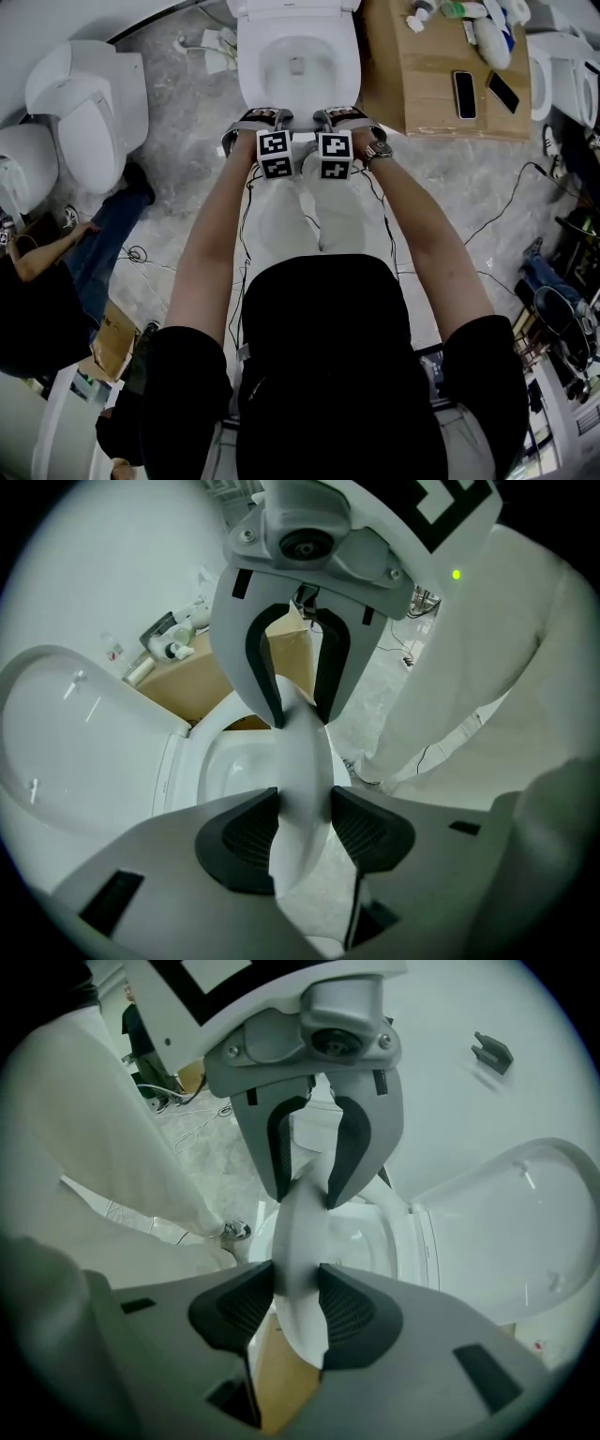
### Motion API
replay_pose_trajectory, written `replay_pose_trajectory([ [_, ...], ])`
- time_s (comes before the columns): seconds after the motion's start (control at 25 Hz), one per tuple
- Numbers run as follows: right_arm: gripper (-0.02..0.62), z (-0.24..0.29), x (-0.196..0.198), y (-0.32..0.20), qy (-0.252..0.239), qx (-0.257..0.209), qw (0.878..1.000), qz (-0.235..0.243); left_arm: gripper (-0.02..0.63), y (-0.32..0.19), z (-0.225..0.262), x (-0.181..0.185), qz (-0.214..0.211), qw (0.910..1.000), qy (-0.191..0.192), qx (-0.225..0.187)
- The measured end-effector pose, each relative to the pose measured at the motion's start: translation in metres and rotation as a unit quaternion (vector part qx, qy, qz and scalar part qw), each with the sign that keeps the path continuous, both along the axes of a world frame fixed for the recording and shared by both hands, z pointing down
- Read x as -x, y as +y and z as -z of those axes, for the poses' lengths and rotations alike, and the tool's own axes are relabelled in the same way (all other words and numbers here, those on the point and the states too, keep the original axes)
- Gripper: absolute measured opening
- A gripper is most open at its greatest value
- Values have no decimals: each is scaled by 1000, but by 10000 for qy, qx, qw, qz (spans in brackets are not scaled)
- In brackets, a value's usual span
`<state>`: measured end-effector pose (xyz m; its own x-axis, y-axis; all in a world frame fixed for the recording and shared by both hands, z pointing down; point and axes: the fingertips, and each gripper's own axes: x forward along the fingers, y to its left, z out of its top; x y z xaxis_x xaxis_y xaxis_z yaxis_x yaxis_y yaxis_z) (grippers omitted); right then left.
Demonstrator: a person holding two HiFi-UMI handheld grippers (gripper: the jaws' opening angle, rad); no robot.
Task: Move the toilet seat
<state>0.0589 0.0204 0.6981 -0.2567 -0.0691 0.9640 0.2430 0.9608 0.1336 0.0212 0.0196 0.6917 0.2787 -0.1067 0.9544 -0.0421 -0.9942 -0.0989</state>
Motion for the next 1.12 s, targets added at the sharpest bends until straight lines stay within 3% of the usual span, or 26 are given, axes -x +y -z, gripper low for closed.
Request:
replay_pose_trajectory([
  [0.48,153,20,2,-11,-89,89,9998,-148,175,-10,21,4,297,9995,-123,34],
  [1.12,147,47,4,-28,-236,205,9994,-123,166,-28,46,6,295,9991,-220,222],
])
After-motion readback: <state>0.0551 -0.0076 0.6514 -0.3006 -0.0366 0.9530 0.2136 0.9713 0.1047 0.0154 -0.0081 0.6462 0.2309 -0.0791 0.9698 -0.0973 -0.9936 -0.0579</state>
